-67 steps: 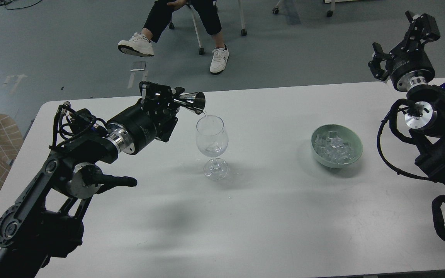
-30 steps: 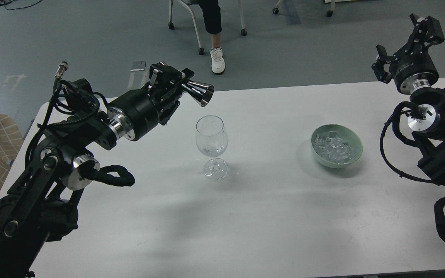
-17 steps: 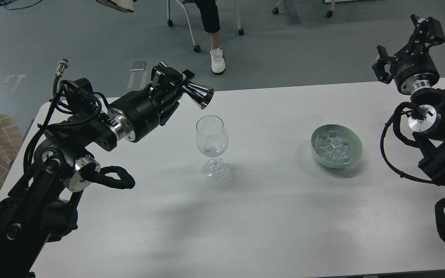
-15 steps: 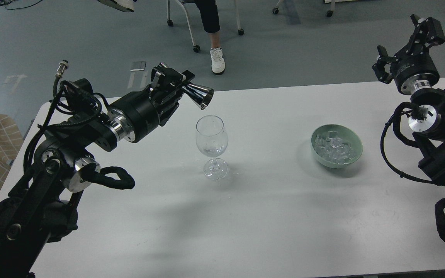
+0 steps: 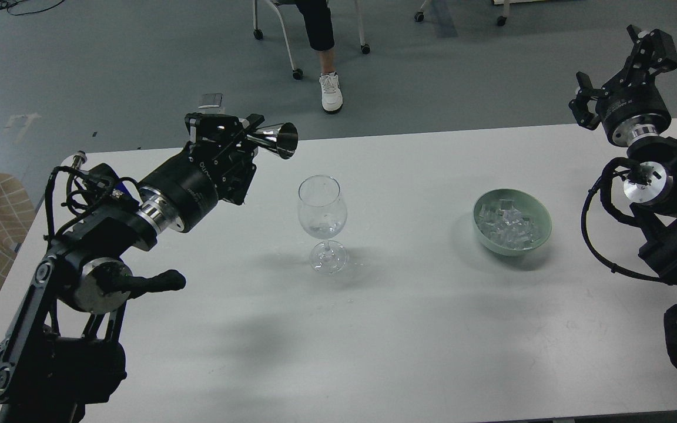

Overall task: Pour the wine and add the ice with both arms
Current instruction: 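Bring the jigger upright back toward its table spot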

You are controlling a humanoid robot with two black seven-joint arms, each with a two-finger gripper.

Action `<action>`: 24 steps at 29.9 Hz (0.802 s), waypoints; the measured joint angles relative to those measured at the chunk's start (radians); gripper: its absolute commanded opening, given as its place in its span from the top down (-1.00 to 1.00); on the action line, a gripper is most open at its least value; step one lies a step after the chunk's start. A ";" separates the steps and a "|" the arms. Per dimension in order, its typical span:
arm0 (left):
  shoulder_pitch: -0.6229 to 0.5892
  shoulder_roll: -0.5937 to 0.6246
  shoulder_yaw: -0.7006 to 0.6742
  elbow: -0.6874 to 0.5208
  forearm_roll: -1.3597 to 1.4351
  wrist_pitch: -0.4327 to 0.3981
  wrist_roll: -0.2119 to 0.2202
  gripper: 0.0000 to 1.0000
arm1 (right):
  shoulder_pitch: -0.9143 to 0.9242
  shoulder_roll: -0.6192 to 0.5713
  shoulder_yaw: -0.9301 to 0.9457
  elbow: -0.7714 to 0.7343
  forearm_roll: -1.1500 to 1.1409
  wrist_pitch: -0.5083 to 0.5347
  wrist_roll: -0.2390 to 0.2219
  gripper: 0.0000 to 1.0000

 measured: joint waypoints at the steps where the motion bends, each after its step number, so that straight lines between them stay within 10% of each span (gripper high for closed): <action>1: 0.008 -0.012 -0.035 0.000 -0.053 0.000 0.000 0.82 | 0.000 0.000 0.000 0.000 0.000 0.000 0.000 -1.00; 13: 0.100 -0.080 -0.294 0.041 -0.488 0.087 0.000 0.80 | -0.002 0.015 -0.002 0.025 -0.001 -0.021 0.000 -1.00; 24: 0.061 -0.077 -0.397 0.384 -0.768 0.132 -0.012 0.87 | -0.010 0.011 -0.007 0.037 -0.005 -0.036 0.000 -1.00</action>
